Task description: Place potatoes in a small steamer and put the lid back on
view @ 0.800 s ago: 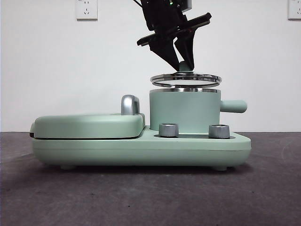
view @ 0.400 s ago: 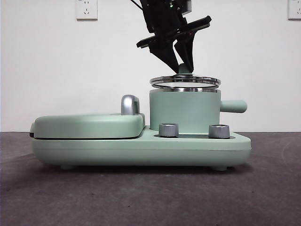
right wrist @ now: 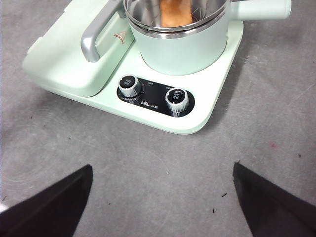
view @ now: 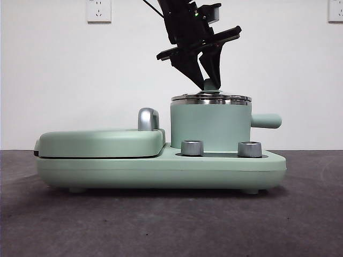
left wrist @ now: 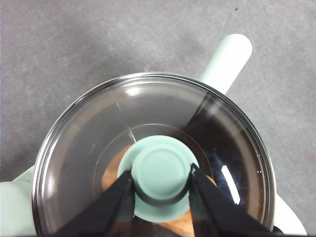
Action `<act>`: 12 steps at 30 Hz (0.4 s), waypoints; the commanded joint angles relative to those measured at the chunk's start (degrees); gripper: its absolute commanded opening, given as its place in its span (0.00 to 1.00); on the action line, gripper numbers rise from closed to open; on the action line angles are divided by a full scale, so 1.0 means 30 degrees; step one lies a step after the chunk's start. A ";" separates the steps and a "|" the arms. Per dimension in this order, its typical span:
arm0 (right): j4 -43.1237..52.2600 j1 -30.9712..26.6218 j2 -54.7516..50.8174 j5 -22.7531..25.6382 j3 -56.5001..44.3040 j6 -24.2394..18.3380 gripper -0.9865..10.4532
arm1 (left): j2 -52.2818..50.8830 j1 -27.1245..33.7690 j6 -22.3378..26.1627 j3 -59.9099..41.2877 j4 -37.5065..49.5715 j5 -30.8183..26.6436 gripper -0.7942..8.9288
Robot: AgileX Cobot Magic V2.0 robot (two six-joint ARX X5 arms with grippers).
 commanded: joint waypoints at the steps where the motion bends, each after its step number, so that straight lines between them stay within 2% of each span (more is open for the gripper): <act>1: 0.0219 0.0138 0.0080 -0.0058 0.0160 0.0197 0.47 | 0.0459 -0.0080 -0.0160 0.0546 0.0321 -0.0095 0.10; 8: 0.0240 0.0138 0.0080 -0.0051 0.0160 0.0204 0.47 | 0.0459 -0.0087 -0.0168 0.0546 -0.0197 -0.0197 0.10; 12: 0.0240 0.0138 0.0080 -0.0058 0.0160 0.0204 0.47 | 0.0459 -0.0087 -0.0160 0.0539 -0.0495 -0.0962 0.10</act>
